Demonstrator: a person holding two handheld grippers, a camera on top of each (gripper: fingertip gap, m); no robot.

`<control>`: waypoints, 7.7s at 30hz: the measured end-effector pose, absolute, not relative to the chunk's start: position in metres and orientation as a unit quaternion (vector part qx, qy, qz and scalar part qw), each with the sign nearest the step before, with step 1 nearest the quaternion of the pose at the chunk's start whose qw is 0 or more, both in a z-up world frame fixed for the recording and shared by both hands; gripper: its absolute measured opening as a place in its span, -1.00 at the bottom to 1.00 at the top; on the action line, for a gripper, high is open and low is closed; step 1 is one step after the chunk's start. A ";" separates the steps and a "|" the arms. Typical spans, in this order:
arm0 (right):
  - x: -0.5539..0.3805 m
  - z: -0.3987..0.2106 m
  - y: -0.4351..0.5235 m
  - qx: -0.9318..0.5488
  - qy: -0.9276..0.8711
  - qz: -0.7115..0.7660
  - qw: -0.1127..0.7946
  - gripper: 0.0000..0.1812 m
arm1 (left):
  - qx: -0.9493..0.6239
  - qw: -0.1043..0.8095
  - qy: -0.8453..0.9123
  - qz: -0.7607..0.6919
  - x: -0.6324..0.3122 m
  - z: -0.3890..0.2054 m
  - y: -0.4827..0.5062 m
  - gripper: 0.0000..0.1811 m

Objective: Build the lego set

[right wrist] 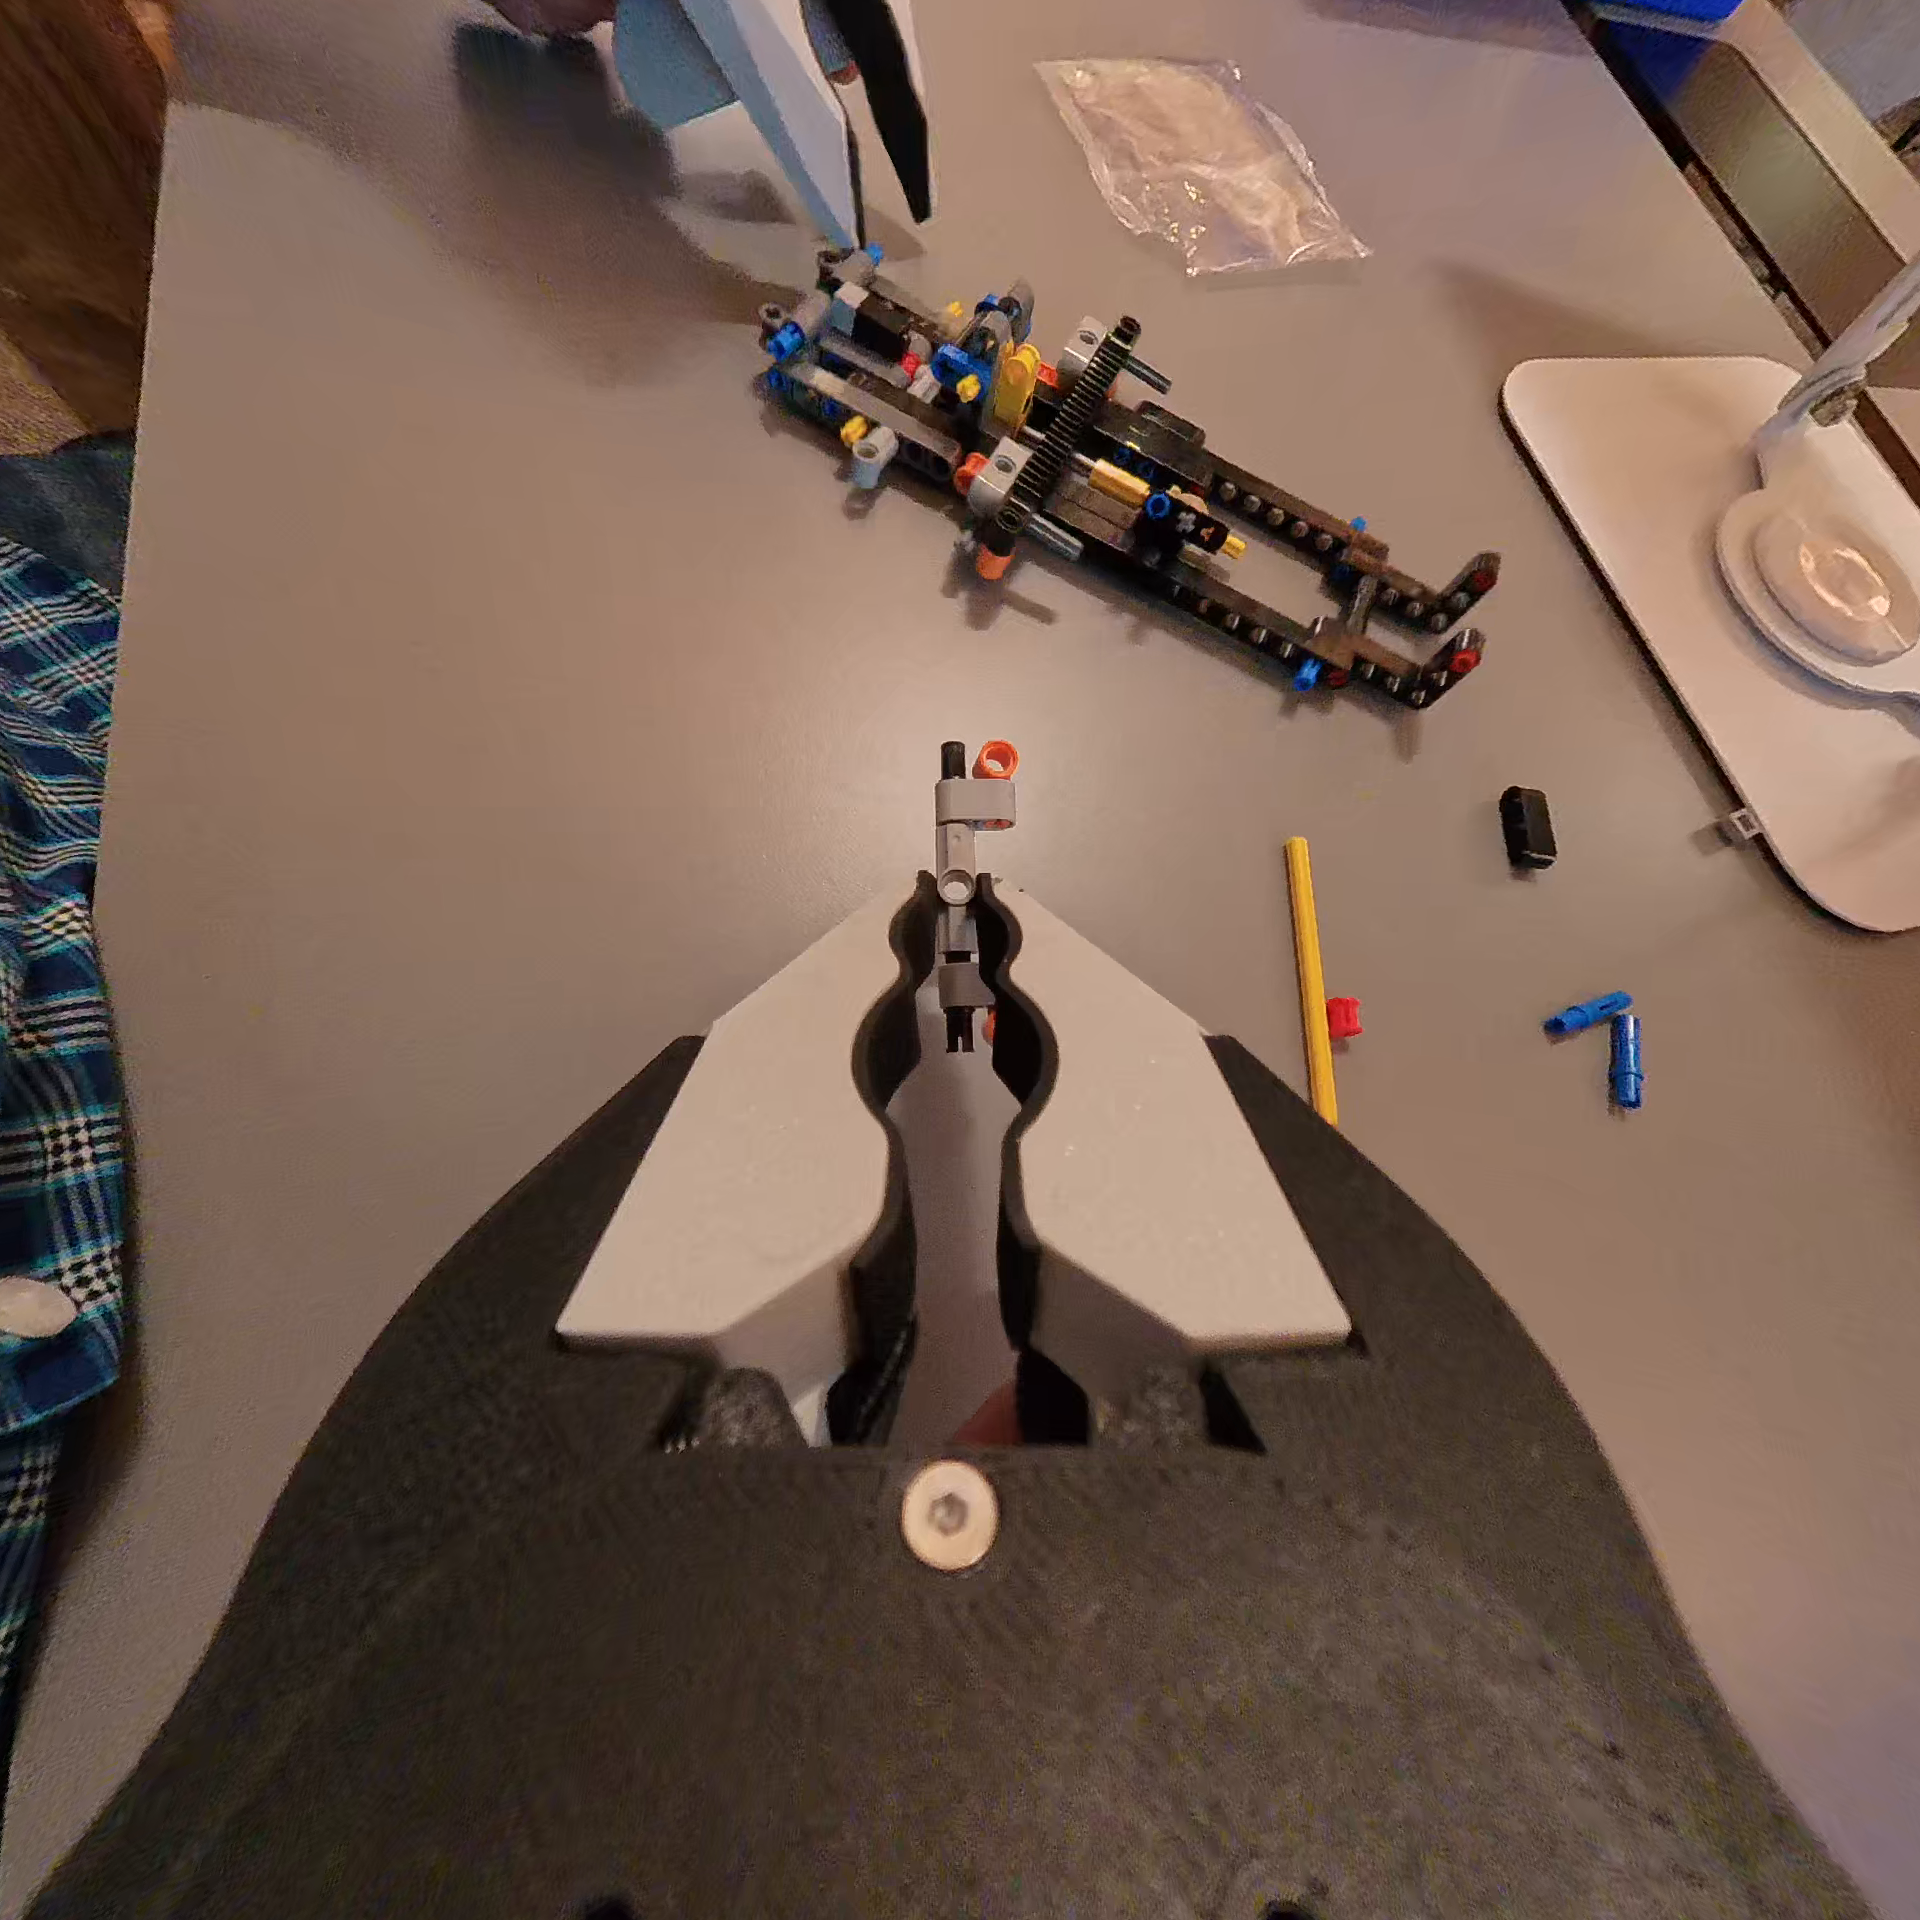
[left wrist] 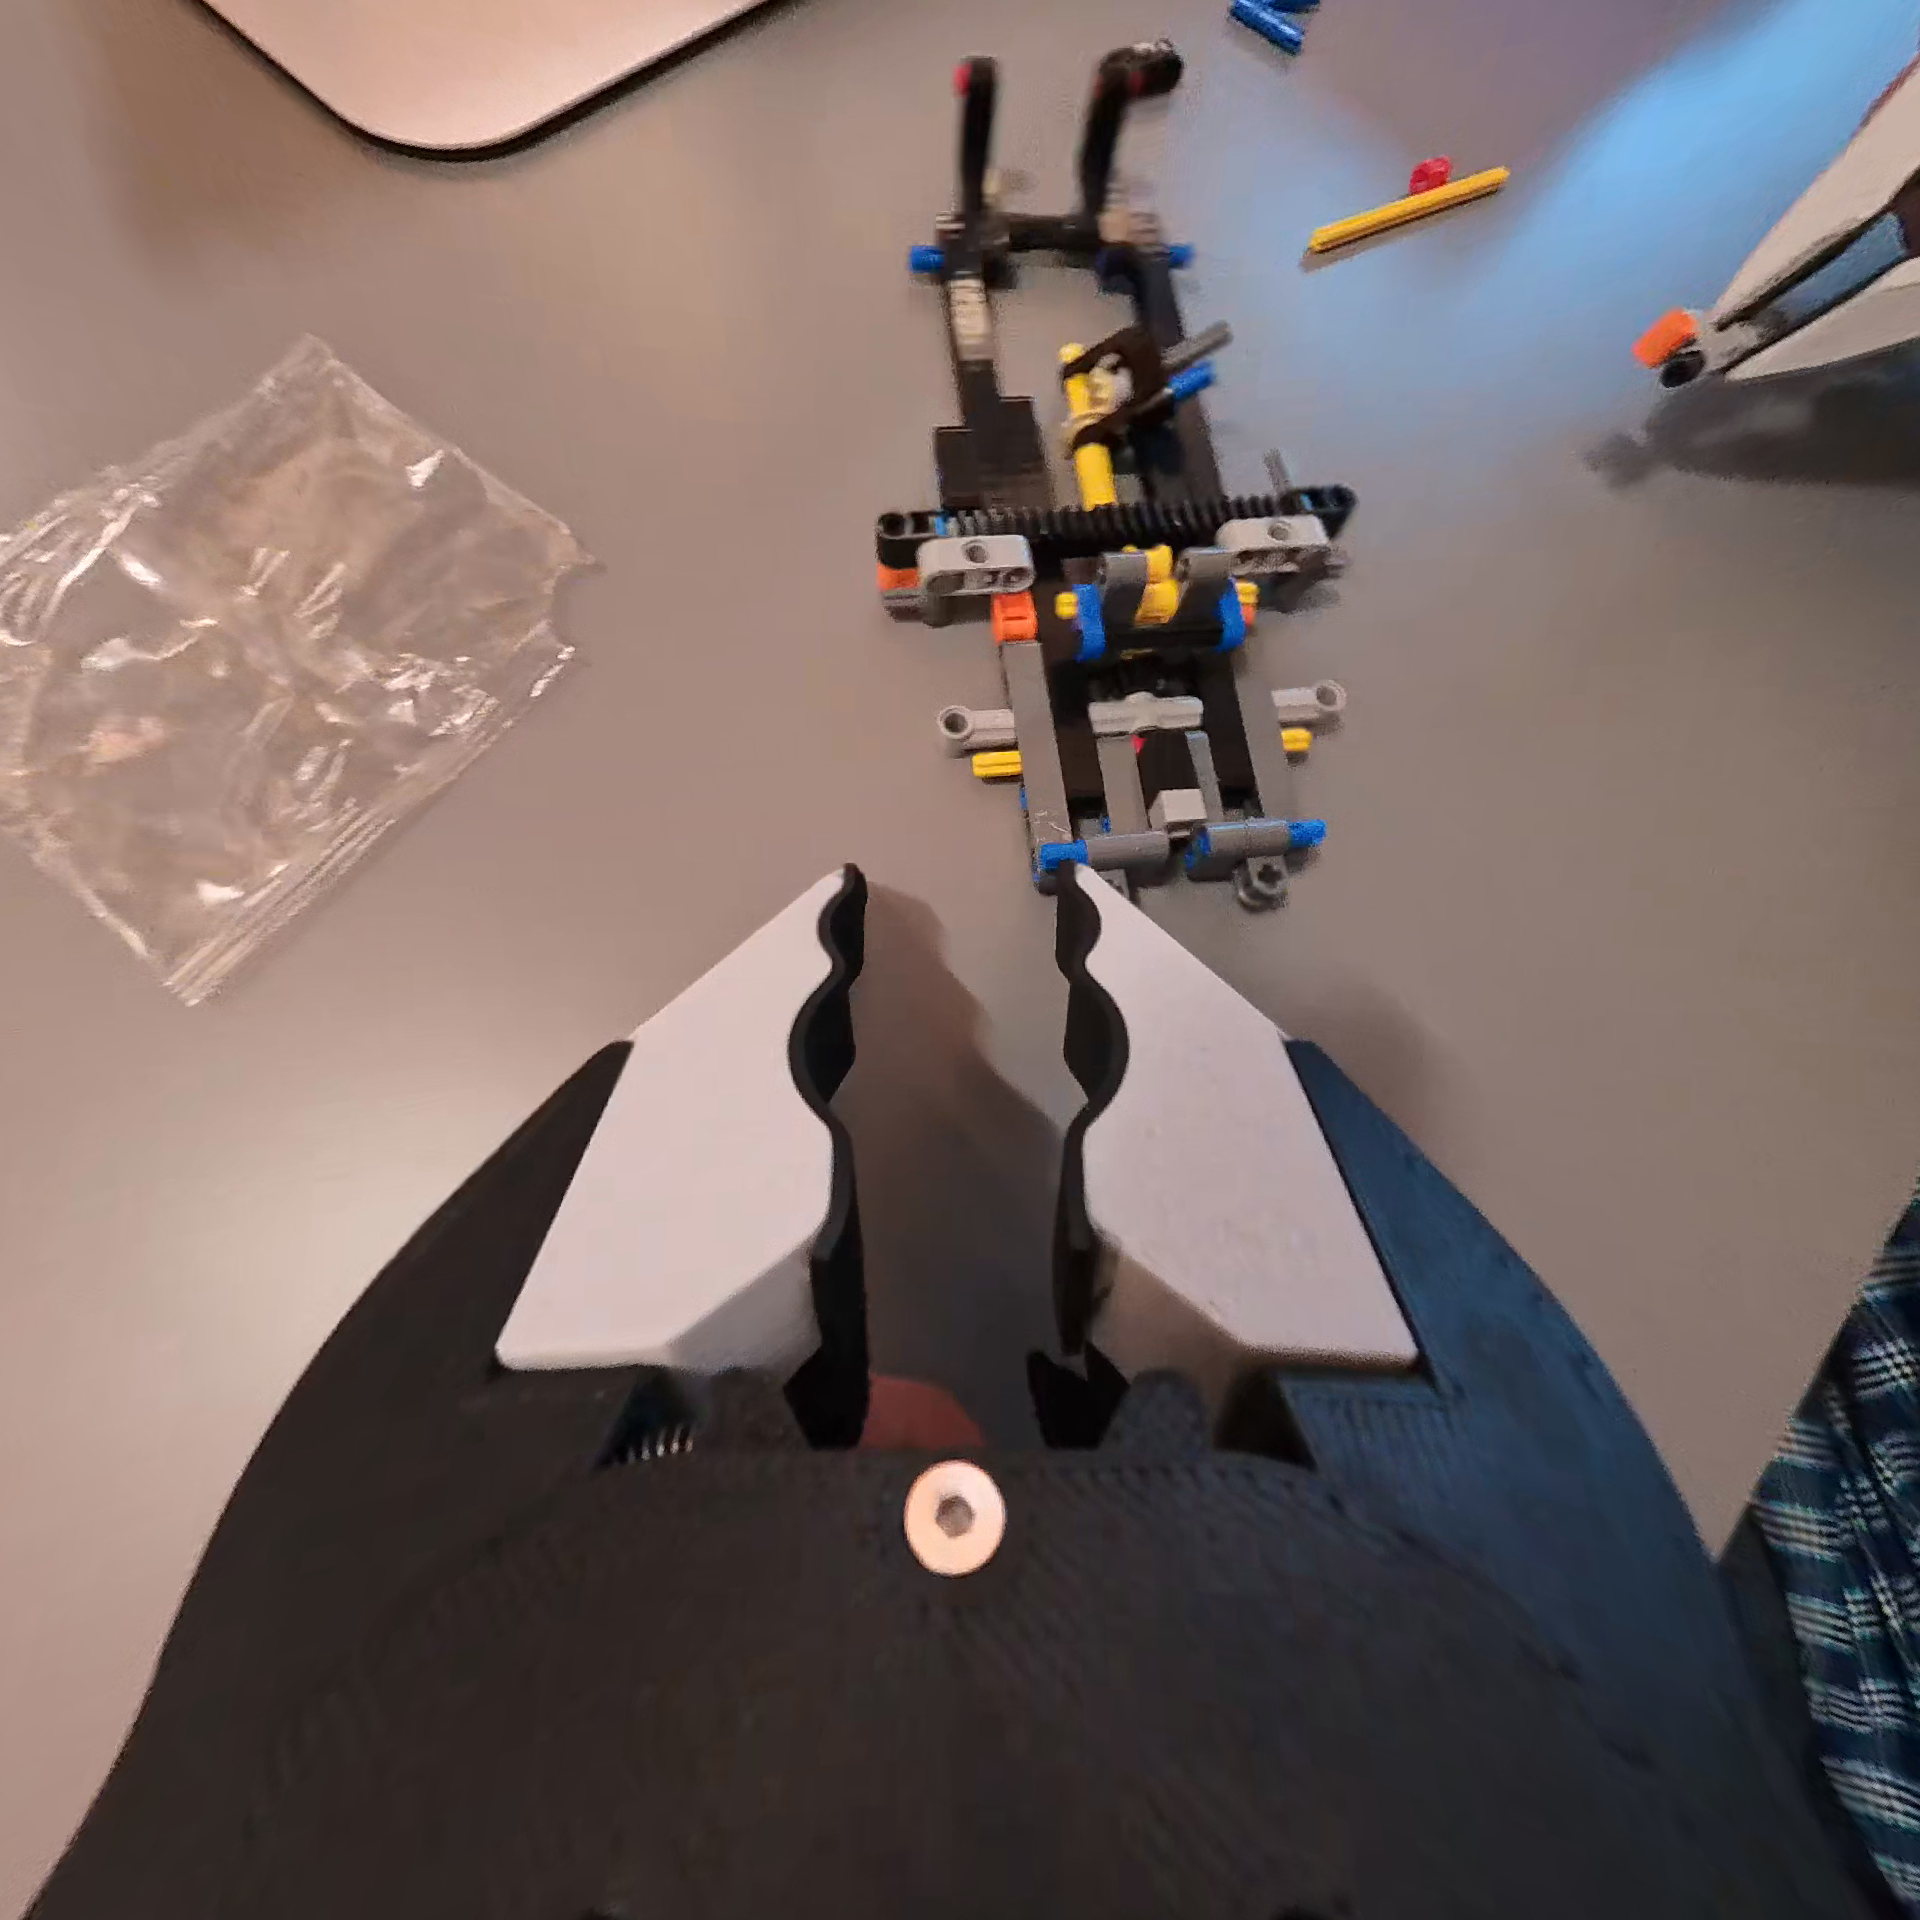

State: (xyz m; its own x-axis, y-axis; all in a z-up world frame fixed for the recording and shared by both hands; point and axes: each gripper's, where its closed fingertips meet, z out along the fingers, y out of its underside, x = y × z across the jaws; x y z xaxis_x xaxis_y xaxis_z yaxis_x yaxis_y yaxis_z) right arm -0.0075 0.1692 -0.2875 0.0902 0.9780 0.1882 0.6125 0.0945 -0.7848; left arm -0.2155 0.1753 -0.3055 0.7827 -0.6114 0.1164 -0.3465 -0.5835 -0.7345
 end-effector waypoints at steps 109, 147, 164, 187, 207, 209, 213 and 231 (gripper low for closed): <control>0.048 -0.057 0.575 -0.666 -0.540 0.023 0.513 -0.72 | -0.703 0.706 0.066 -0.047 -0.330 -0.088 0.481 -0.23; 0.046 -0.035 0.535 -0.656 -0.566 0.027 0.498 -0.95 | -0.710 0.698 0.067 -0.060 -0.330 -0.090 0.480 -0.19; 0.041 -0.012 0.520 -0.606 -0.536 -0.088 0.581 -0.56 | -0.711 0.698 0.065 -0.065 -0.330 -0.091 0.480 -0.18; -0.021 -0.105 0.497 -0.731 -0.467 0.063 0.494 -0.94 | -0.713 0.695 0.064 -0.073 -0.331 -0.093 0.480 -0.16; 0.035 -0.152 0.457 -0.759 -0.088 0.320 0.560 -0.94 | -0.713 0.695 0.054 -0.083 -0.332 -0.095 0.480 -0.14; 0.034 -0.158 0.446 -0.780 -0.105 0.333 0.519 -0.93 | -0.713 0.694 0.053 -0.086 -0.332 -0.095 0.480 -0.13; 0.024 -0.156 0.401 -0.802 -0.259 0.249 0.478 -0.71 | -0.716 0.690 0.055 -0.093 -0.333 -0.097 0.481 -0.14; -0.230 -0.107 0.452 -0.708 -0.465 0.177 0.501 -0.78 | -0.720 0.680 0.057 -0.122 -0.333 -0.101 0.480 -0.15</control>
